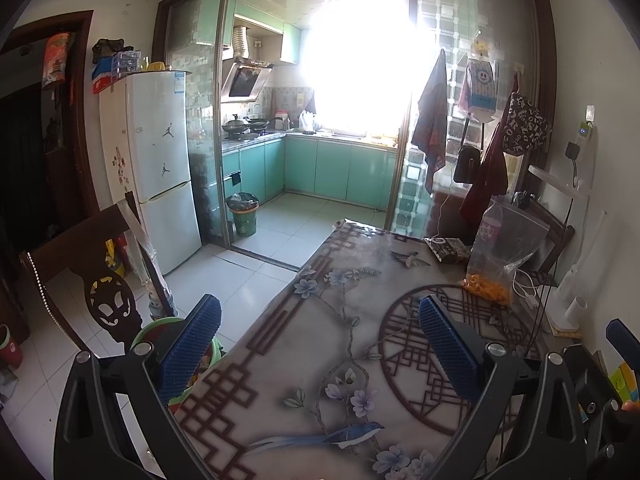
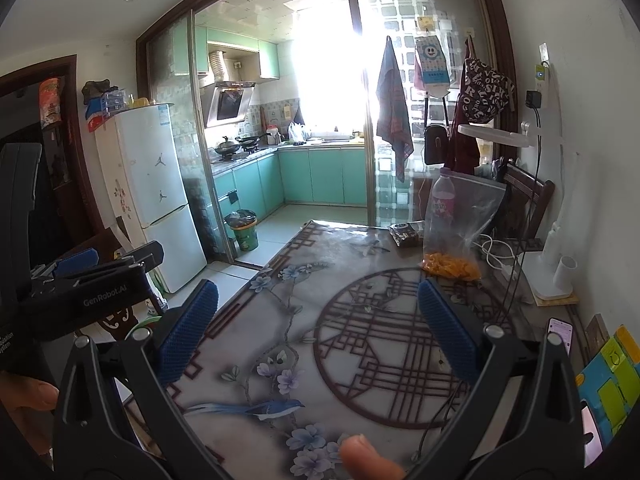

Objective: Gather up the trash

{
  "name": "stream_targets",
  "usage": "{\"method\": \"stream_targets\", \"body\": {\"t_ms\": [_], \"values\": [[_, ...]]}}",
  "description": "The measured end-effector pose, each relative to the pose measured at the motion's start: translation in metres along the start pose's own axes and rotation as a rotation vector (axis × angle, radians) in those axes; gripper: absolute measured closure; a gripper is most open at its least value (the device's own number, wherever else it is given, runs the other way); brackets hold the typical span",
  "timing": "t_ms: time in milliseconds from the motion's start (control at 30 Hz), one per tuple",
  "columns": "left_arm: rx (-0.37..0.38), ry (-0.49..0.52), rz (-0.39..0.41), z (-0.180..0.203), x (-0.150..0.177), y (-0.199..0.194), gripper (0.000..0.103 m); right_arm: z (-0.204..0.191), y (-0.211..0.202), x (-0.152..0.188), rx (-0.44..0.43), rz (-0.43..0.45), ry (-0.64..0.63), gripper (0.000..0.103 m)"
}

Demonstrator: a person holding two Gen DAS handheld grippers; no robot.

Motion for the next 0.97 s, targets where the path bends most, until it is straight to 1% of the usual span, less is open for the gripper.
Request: {"method": "stream_targets", "body": {"t_ms": [367,533,667,733,867,967], "values": [[0.003,0.003,-0.008,0.005,0.002,0.004,0.008,0.003,0.002,0.003,0.002,-0.004,0.005,0.005],[0.015,0.004,-0.017,0.008,0.008,0.008,0.008,0.005,0.005,0.006,0.003,-0.009,0.008,0.005],[0.011,0.037,0.007,0.016,0.006,0.013,0.008,0.010,0.012,0.011,0.006,-0.021,0.014,0.005],[0.016,0.053,-0.020,0.021,0.012,0.020,0.008,0.013,0.018,0.014,0.009,-0.035,0.017,0.005],[0.004,0.028,-0.098,0.020,0.026,0.039,0.008,0.019,0.029,0.023,0.020,-0.061,0.025,0.005],[0.001,0.039,-0.137,0.021,0.037,0.054,0.008,0.026,0.039,0.033,0.040,-0.088,0.040,0.005]]}}
Point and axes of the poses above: each gripper's, at about its wrist camera, not at the fingertips, and y roughly the way its jaws point, z to its right, x to its underside, the point moved 9 cm from there along y, roughly the way its jaws point, and after that the axes turned 14 degrees about z, right-handed, at the moved point
